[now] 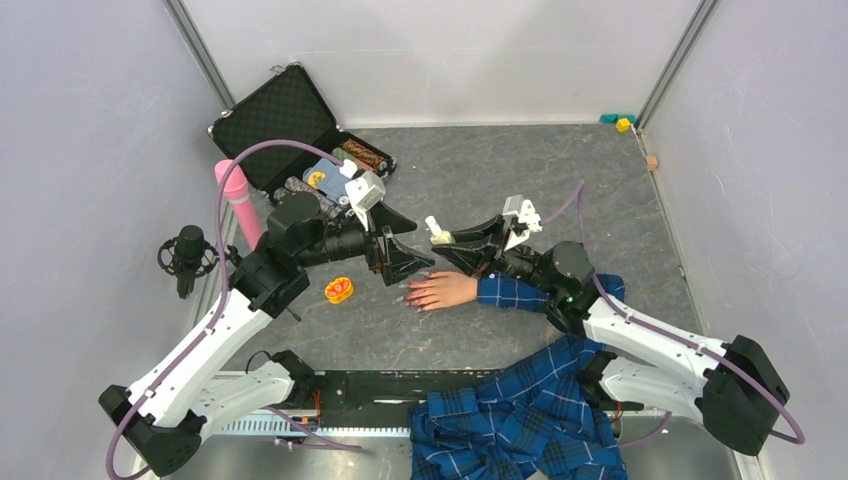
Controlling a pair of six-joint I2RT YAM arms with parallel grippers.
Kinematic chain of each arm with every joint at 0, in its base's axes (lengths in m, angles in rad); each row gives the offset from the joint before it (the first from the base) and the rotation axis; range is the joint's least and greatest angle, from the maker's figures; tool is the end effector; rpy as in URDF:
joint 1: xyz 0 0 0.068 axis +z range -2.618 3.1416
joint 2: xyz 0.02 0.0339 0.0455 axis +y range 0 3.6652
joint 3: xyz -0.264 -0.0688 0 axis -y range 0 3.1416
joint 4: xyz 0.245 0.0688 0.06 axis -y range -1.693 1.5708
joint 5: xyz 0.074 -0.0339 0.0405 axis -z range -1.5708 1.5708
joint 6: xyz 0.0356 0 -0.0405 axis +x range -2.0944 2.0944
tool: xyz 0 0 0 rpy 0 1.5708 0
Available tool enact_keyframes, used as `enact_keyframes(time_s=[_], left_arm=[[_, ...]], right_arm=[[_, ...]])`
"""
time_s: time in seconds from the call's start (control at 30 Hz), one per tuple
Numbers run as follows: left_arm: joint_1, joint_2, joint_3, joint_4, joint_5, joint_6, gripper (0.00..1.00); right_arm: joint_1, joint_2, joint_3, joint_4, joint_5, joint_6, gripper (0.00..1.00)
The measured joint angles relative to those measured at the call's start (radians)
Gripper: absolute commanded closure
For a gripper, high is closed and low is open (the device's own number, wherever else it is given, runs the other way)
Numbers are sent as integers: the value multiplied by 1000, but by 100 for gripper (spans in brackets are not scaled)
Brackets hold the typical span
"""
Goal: Paint the nails
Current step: Screw the nail polish bottle.
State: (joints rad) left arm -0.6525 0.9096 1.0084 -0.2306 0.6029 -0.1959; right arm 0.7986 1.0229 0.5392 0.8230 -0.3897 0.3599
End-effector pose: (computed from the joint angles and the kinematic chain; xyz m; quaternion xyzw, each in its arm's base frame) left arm 0.1452 -0.1364 0.3922 0.3531 0.6553 -0.4625 0.4816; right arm 0.1495 0.1729 0.3136 -0.2776 0.5187 0.5320 0.6090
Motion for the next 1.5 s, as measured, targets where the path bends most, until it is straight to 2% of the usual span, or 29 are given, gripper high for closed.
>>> enact_keyframes(time_s=[0.43,0.5,0.6,0.97,1.17,1.5], left_arm=[[127,10,-44,48,-138,-107,0],[142,26,-45,51,-155,-133,8],[160,54,-45,49,-174,-166,12],[174,106,-50,90,-118,-242,28],[174,150,-53,119,-66,-272,30],[174,178,-55,123,-34,-295,43]], right_arm=[[173,117,37,-160,345,-253,100],[198,131,49,-169,389,-280,100],[225,138,60,-175,443,-307,100],[256,159,81,-199,555,-370,100],[267,174,95,-218,586,-388,100],[275,179,99,-219,609,-394,100]])
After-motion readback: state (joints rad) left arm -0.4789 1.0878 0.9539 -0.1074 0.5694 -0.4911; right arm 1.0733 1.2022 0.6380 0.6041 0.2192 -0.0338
